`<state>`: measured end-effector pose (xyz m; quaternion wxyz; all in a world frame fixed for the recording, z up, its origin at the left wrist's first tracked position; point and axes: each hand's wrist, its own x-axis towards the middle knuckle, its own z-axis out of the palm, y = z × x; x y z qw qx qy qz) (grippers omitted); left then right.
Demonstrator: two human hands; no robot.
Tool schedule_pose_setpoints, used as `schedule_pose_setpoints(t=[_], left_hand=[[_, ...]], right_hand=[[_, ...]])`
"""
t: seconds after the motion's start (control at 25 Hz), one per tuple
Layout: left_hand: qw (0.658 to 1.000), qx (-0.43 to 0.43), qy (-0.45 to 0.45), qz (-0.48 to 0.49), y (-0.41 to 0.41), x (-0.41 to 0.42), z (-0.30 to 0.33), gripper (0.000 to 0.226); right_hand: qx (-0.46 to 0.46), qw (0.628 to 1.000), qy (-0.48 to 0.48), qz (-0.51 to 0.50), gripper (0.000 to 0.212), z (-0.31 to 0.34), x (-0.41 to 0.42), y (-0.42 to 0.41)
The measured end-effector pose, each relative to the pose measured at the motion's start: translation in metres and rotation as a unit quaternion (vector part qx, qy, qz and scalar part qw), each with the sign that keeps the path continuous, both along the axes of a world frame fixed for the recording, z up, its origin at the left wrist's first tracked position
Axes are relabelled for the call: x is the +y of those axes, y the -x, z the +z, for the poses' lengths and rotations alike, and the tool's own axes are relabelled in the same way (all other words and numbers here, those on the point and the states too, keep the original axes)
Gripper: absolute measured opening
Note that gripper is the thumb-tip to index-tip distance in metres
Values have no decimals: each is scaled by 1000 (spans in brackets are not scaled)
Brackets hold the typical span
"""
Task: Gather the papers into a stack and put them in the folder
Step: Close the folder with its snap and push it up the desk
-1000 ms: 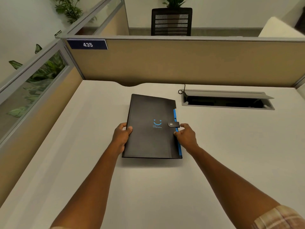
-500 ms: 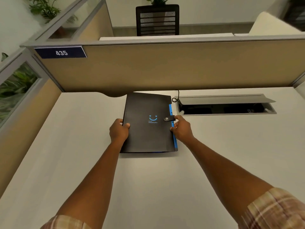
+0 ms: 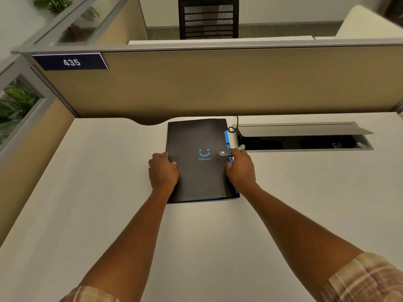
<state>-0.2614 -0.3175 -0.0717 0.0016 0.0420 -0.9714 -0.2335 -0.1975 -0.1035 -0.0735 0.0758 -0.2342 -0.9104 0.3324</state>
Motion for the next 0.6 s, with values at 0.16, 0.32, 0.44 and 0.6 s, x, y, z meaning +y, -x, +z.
schedule_pose_setpoints(t=[0.16, 0.32, 0.44, 0.6], left_hand=[[990, -12, 25, -141, -7, 27, -4, 56], [968, -57, 138, -202, -14, 37, -26, 64], [964, -22, 170, -205, -21, 34, -41, 66], [962, 15, 186, -200, -22, 34, -49, 72]], right_hand=[[-33, 992, -67, 99, 58, -8, -16, 2], [-144, 972, -111, 148, 77, -26, -25, 2], [-139, 967, -150, 151, 73, -39, -29, -5], [-106, 966, -188, 140, 70, -50, -29, -10]])
